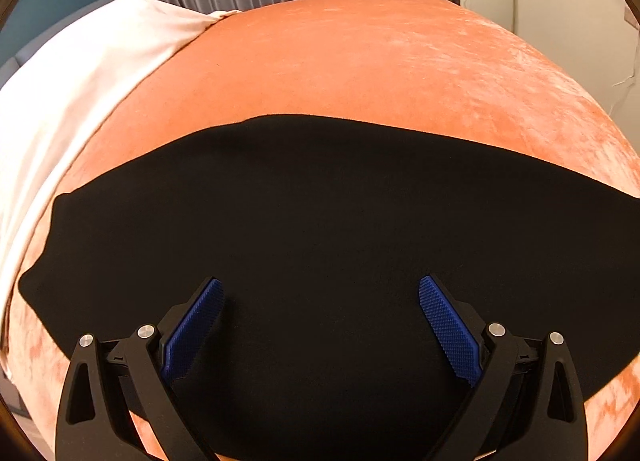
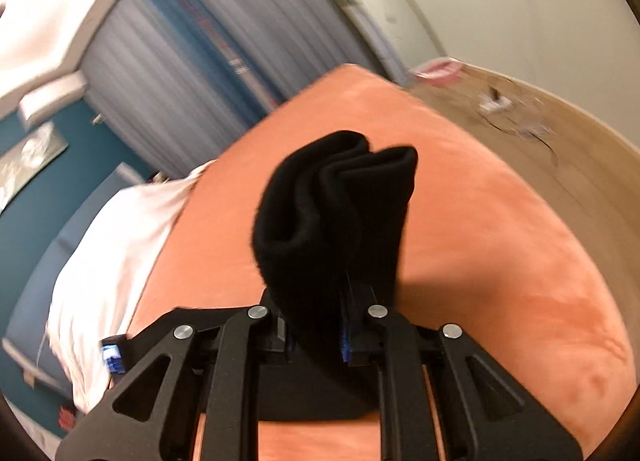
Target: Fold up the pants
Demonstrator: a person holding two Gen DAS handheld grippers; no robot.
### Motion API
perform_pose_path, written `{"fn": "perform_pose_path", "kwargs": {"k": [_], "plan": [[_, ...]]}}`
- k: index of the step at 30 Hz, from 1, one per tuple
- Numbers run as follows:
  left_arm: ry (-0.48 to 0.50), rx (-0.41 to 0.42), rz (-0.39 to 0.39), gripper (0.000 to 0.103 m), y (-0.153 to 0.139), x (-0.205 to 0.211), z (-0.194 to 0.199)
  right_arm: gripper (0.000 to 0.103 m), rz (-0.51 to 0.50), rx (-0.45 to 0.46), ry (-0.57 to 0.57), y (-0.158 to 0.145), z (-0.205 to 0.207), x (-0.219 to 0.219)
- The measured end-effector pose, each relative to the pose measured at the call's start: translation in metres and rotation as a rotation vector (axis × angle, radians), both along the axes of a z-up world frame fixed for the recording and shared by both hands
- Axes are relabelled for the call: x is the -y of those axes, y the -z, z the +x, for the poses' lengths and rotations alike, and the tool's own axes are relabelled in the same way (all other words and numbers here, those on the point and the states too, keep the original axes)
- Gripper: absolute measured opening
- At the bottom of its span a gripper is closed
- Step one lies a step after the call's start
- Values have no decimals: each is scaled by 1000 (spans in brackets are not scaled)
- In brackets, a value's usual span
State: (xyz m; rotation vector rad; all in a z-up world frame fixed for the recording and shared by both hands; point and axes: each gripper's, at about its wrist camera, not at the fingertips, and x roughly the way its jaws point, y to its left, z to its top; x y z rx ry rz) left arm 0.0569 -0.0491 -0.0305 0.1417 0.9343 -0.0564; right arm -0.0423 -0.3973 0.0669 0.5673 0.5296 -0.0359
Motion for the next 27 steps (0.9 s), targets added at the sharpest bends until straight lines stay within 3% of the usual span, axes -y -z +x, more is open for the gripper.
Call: {"fn": "perform_pose_path", "kwargs": {"k": [5,8,11,18,23,27], "plan": [[53,0,-14,97,-2,-15,-8,15,-56,5,-164,-29,51,-101],[60,14,8,97,-2,-29,-10,14,-84,-18,-241,-32,74,-152],[53,32,-27,97,-5,-58,-12,14,-111,-65,-316,-18,97,-207],[-48,31,-147,97,-7,-130,-2,14,-161,-210,-404,54,150,-292],[-114,9,-192,97,-5,-165,8,15,-184,-302,-405,107,163,-320],[-129,-6,-220,97,-5,-177,11,16,-191,-311,-405,128,159,-321]]}}
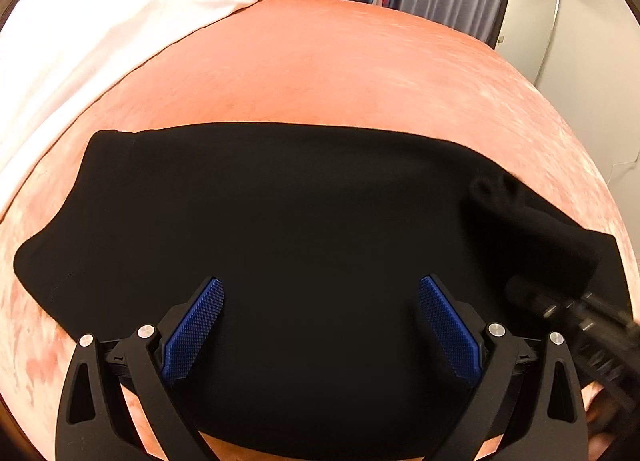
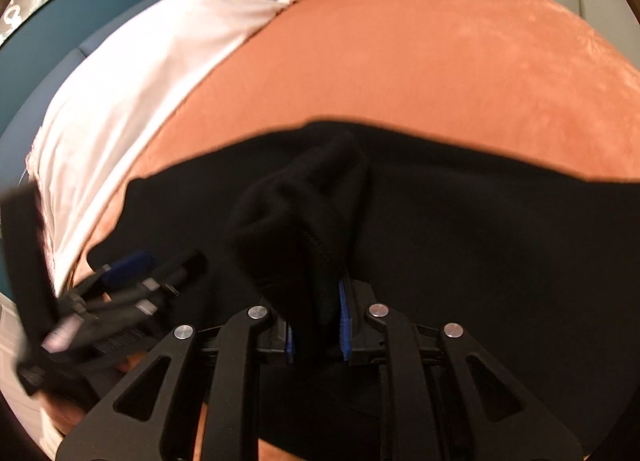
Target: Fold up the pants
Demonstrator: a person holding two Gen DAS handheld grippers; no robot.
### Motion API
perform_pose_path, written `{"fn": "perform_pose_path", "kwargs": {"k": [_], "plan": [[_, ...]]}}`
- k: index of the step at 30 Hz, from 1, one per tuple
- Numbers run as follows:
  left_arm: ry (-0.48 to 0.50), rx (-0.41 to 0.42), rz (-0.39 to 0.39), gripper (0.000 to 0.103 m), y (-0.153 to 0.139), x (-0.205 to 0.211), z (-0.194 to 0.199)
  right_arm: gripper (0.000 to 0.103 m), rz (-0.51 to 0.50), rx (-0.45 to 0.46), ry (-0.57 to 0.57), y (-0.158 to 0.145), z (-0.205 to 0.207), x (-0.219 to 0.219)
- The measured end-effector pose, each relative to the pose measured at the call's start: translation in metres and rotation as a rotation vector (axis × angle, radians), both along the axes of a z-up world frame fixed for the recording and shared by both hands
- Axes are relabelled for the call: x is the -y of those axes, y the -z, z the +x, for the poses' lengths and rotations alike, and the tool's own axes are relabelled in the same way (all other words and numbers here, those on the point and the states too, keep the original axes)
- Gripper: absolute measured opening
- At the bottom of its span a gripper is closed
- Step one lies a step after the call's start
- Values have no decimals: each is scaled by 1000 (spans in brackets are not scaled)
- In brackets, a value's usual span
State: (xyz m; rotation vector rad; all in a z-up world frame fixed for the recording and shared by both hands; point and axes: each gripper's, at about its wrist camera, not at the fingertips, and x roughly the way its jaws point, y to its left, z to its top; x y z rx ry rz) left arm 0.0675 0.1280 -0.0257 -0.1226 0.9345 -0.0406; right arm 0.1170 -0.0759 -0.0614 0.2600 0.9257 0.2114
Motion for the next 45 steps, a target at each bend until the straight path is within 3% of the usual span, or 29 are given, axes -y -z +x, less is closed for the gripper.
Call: {"fn": "perform_pose_path", "kwargs": {"k": [2,4,8,13,16,18,21,24,27,29,31,32,34,36,39,41,42,45], "plan": [[-5,13,6,97,-2,-3,-1,22,20,32,-18,-3,-8,1],[-4,29,19,97,-5,-7,-3,36,77,49,-45,-5,-15,3],[-9,57,48,97,-9,-7,-7,38,196,107,-33,-27,-43,20],[-16,92,-18,97,-21,-17,-11,28,101,137,104,-51,-28,47],[16,106,-50,97,-23,-12,-9,27,84,53,91,-28,2,36],[31,101,-33,97,-21,-6,-9,28,74,-41,43,8,14,18],[51,83,-15,97,-15,2,-7,28,-26,40,28,6,-1,9],[75,78,-17,97,-12,10,-7,26,89,92,56,-15,-21,28],[92,72,18,97,-7,16,-8,26,75,126,193,-18,-45,78],[94,31,55,97,4,21,-4,27,59,90,297,-7,-59,116],[77,7,65,97,13,22,0,0,114,60,339,7,-74,153],[75,7,79,97,15,24,0,0,189,59,360,8,-85,168],[75,16,123,97,17,29,-1,0,205,83,373,0,-97,173],[72,18,128,98,18,29,-4,0,82,80,369,1,-106,178],[71,17,106,98,17,25,-4,0,185,75,391,8,-111,192],[31,26,101,98,13,15,-7,0,120,89,407,-7,-112,181],[13,31,89,98,11,10,-8,6,102,105,394,-17,-116,173],[-18,28,48,98,4,-12,-11,6,139,129,281,-38,-108,137]]}}
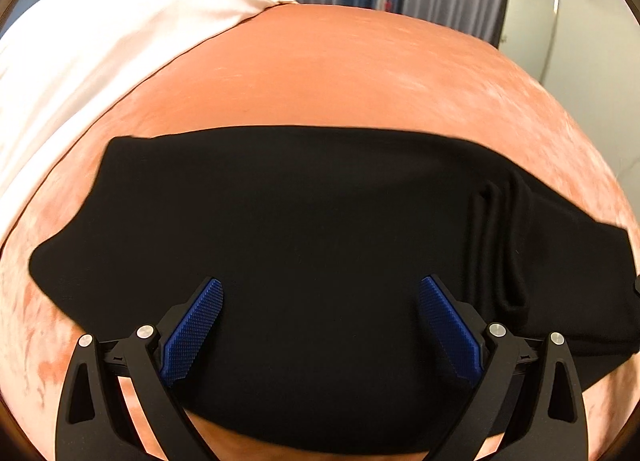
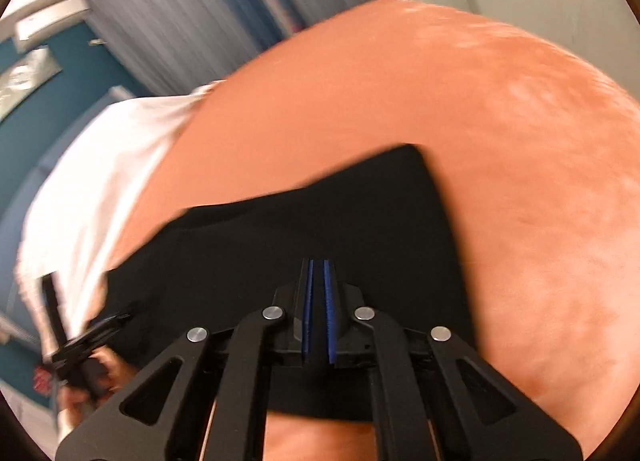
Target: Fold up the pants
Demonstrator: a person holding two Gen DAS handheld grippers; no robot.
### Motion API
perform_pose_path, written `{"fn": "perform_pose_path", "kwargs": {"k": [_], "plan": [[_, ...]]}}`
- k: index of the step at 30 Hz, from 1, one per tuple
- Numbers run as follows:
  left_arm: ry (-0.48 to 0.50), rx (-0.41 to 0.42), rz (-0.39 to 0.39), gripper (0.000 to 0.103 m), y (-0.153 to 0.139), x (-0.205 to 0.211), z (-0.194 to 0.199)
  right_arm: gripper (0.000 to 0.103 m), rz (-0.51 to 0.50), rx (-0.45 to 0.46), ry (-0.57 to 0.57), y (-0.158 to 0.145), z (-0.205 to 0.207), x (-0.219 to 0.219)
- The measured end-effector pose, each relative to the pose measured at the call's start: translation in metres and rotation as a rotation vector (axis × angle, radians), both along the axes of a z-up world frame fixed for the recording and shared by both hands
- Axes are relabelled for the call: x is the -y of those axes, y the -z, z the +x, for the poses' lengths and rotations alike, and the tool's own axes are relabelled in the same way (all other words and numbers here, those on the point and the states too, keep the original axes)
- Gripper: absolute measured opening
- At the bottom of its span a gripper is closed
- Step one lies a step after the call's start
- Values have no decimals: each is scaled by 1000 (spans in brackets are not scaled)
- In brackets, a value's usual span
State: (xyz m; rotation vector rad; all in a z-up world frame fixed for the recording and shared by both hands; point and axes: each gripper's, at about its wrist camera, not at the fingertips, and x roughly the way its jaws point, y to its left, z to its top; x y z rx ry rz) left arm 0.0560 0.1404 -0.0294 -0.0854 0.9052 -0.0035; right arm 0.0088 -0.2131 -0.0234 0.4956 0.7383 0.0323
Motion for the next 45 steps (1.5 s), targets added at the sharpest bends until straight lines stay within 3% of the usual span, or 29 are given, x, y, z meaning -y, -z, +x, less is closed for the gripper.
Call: {"fn": "perform_pose_path", "kwargs": {"k": [3,7,10,12,15,17,20,22,24,27,30,31,32,33,34,35,38,43,45], "plan": [[-34,0,3,98,-5,-23,0,6,-104,-32,-79,-3,16,-40],[-141,49,-8,98,-20,-74,-14,6,-78,-34,-156,4,32,-79],[-330,46,-39,98,-20,-135,-28,6,-128,-42,-196,10,45,-114],[-470,33,-128,98,-12,-181,-42,6,-70,-21,-245,8,51,-135],[-602,17,-339,97,7,-238,-58,6,-97,-4,-271,3,61,-165],[-594,-25,-451,97,21,-251,-57,6,-106,-13,-263,5,74,-181],[-550,-20,-437,97,19,-242,-51,6,-157,-40,-227,7,95,-202],[-489,-53,-497,98,23,-229,-39,6,-193,-47,-211,7,101,-207],[-501,-71,-414,98,23,-213,-30,6,-209,-60,-200,11,108,-214],[-494,-78,-347,98,23,-196,-18,6,-200,-80,-195,20,121,-209],[-411,-53,-374,96,21,-180,2,6,-192,-95,-196,25,125,-209],[-377,-46,-401,91,21,-176,7,6,-190,-98,-194,26,126,-210],[-366,-40,-421,76,21,-174,13,6,-190,-100,-188,27,127,-211],[-376,-32,-421,67,21,-175,14,6,-191,-102,-183,28,128,-209],[-361,-12,-442,27,19,-173,16,6,-189,-102,-173,28,129,-206],[-323,-14,-483,16,20,-173,18,6,-181,-100,-161,28,130,-202],[-300,36,-477,15,9,-165,18,6,-136,-94,-143,30,136,-193],[-200,195,-406,15,-29,-128,7,6,-112,-95,-126,35,155,-184],[-163,262,-411,15,-41,-110,7,6,-107,-94,-122,33,162,-182]]}}
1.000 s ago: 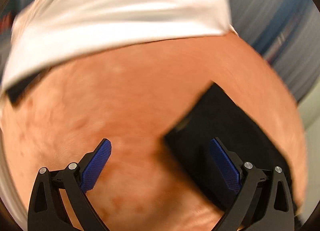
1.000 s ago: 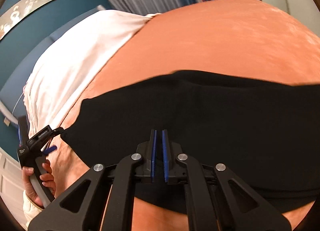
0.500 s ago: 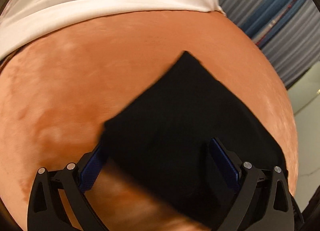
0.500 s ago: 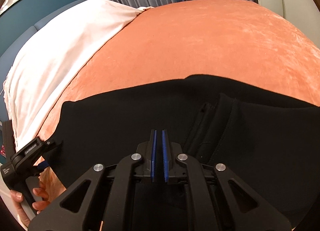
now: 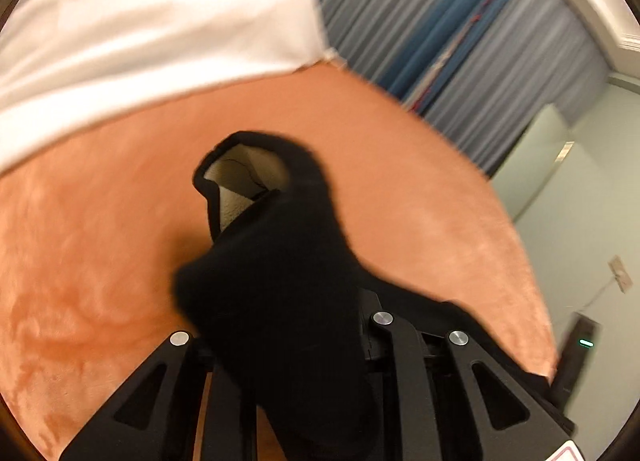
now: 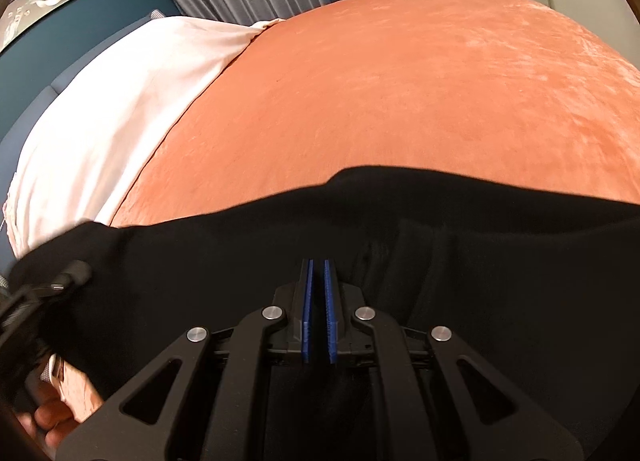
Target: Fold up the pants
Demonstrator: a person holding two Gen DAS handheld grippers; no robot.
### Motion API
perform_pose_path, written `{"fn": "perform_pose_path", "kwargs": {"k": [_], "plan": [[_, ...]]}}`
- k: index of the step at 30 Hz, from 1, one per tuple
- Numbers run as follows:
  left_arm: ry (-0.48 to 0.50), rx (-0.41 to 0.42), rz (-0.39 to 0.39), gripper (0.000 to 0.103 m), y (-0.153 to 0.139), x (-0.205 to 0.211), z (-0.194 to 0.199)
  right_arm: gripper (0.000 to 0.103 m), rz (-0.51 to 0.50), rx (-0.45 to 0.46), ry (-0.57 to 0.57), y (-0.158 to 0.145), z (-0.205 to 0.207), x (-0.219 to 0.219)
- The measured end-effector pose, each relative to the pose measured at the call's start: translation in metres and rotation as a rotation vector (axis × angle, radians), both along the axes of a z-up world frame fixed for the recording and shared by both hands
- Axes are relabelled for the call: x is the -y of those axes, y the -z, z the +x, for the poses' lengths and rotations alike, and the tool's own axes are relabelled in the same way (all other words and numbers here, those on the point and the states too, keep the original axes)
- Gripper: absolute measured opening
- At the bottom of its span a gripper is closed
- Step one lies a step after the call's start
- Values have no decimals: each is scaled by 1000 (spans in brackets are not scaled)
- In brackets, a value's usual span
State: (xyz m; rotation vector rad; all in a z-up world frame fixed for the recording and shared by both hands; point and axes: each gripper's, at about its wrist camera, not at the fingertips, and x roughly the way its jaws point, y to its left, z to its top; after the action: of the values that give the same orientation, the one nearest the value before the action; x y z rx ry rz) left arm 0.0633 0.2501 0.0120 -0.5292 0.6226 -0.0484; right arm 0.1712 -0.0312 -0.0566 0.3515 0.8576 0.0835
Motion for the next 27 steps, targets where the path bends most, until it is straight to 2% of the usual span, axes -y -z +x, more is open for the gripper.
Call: {"fn": "perform_pose_path", "kwargs": {"k": [2,4,8,10,13,17,18,20,23,25,27], "plan": [[47,91,-2,15,-20,19,4,6,-31,-22,2,0,12,1],[86,158,9,15,-32,32,-3,2,-92,-133,-50,13,37,-6],[175,242,97,15,-46,70,-15,3,-192,-112,-119,-1,51,-16],[217,251,101,15,-46,85,-12,2,-193,-159,-135,12,66,-16],[263,264,142,15,-49,109,-11,1,-210,-137,-132,12,74,-19],[279,262,185,15,-52,130,-12,3,-117,-78,-68,-3,44,-2],[275,260,189,16,-54,128,-24,3,-114,-83,-64,0,45,1],[264,244,179,16,-53,129,-17,1,-142,-122,-80,14,59,-3],[265,228,190,16,-57,137,-5,0,-137,-140,-81,13,83,-6],[262,222,208,16,-58,139,-10,1,-95,-109,-71,1,67,0],[262,214,224,16,-56,131,-24,4,-149,-69,-66,-5,32,2]]}}
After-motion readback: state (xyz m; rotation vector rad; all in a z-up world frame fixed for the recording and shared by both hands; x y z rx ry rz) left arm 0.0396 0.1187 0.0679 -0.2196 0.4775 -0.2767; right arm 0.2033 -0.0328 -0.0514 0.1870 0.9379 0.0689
